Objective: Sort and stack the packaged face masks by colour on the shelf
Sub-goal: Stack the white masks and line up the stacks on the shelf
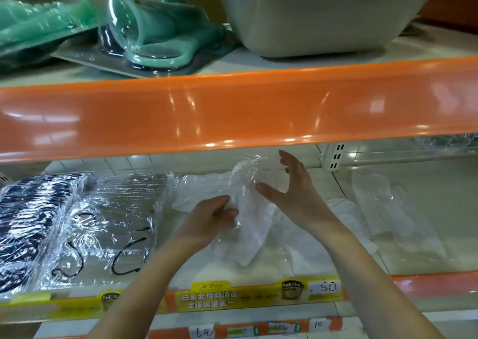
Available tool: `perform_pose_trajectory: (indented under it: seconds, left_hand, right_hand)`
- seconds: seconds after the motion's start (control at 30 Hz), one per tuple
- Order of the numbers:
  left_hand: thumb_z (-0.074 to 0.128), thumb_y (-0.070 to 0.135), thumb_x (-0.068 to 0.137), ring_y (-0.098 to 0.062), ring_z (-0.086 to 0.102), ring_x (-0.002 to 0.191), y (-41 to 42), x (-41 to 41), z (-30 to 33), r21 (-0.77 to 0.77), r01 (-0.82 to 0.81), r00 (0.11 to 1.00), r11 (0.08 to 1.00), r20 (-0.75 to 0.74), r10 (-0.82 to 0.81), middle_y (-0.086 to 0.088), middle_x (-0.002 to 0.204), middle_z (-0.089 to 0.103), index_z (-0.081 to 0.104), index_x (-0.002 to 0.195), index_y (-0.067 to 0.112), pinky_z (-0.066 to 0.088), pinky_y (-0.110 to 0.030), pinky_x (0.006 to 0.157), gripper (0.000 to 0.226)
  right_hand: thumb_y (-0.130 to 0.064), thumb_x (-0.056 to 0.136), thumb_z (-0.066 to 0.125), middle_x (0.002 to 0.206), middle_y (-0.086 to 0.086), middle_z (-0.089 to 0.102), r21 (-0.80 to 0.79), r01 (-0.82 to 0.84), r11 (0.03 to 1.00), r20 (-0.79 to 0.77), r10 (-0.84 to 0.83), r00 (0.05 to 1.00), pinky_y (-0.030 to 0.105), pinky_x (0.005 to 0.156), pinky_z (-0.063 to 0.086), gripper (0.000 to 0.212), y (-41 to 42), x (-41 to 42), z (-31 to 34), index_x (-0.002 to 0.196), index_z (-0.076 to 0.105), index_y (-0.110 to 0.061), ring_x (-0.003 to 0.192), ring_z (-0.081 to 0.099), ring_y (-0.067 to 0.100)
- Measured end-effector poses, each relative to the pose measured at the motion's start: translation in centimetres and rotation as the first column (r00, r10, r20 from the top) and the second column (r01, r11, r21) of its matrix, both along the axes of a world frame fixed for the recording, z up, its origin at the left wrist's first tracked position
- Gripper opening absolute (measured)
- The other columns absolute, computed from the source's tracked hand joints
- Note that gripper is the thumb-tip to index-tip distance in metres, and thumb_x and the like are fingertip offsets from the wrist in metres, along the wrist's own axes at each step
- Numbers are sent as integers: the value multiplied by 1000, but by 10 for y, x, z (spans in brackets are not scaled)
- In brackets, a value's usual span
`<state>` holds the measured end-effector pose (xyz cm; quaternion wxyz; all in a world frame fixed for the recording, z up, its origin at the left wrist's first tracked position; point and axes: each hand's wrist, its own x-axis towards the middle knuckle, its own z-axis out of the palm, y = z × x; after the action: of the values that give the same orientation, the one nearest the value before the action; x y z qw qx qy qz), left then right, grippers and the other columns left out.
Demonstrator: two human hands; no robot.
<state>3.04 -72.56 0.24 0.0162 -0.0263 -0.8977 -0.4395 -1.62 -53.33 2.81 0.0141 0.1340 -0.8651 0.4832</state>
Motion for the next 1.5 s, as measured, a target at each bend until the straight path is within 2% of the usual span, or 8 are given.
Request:
perform_pose_trajectory:
  seconds: [0.13,0.27,0.47,0.7,0.93,1.1,1.23,1.5]
  left_hand:
    - [64,18,88,-3,29,53,-25,-15,6,-23,126,992,992,0,-126,5,59,33,44,66,4,25,-23,51,32]
    - [66,17,87,-10,49,59,-41,-26,1,-91,-80,992,993,-110,70,9,66,53,62,94,22,39,-27,61,9]
    - [58,8,90,-19,58,104,-52,-18,-23,-288,-209,957,935,-259,134,-2,114,59,60,119,15,44,-31,86,29]
    - [43,27,100,-17,34,136,-33,-3,-55,-510,-44,999,859,-21,39,0,148,36,41,139,21,30,-29,106,40]
    - [35,35,100,-23,7,147,-27,-7,-70,-635,41,983,772,162,81,-6,158,13,22,145,20,14,-36,115,49]
    - [30,44,101,-28,2,147,-31,-1,-76,-721,28,983,692,145,111,-9,160,6,16,148,16,10,-38,117,57]
    - [28,47,100,-29,-2,147,-34,0,-80,-697,26,982,717,151,112,-9,160,2,15,149,17,7,-39,117,59]
    - [27,46,101,-27,3,147,-41,-2,-82,-696,-22,989,718,88,116,-9,160,8,21,146,16,10,-37,118,54]
  right_hand:
    - [-27,85,70,97,-10,58,-84,-38,996,136,49,990,18,73,47,36,-3,-6,-1,118,54,-22,88,58,6]
    - [-11,87,65,69,-2,53,-183,47,982,208,-8,978,21,50,45,8,-7,-9,-12,86,58,-7,49,52,2]
    - [-1,90,59,76,8,58,-408,261,875,403,-84,911,20,55,55,9,-19,-11,-37,84,57,-8,52,61,14]
    - [6,87,58,82,14,61,-467,380,798,517,-102,850,22,56,54,14,-43,-21,-73,100,58,3,59,61,15]
    - [3,86,58,89,13,64,-331,356,874,506,-154,849,23,58,56,18,-73,-31,-93,103,56,2,63,63,17]
    - [2,87,51,123,15,52,133,290,948,98,-304,948,32,93,37,45,-80,-26,-100,131,44,1,113,51,31]
    - [3,73,62,105,17,59,327,244,913,-276,-155,948,43,76,49,31,-87,-9,-108,104,64,-2,93,59,39]
    - [-25,101,35,136,1,43,578,-8,816,-142,111,984,29,98,31,31,-90,4,-121,124,52,-14,125,40,20]
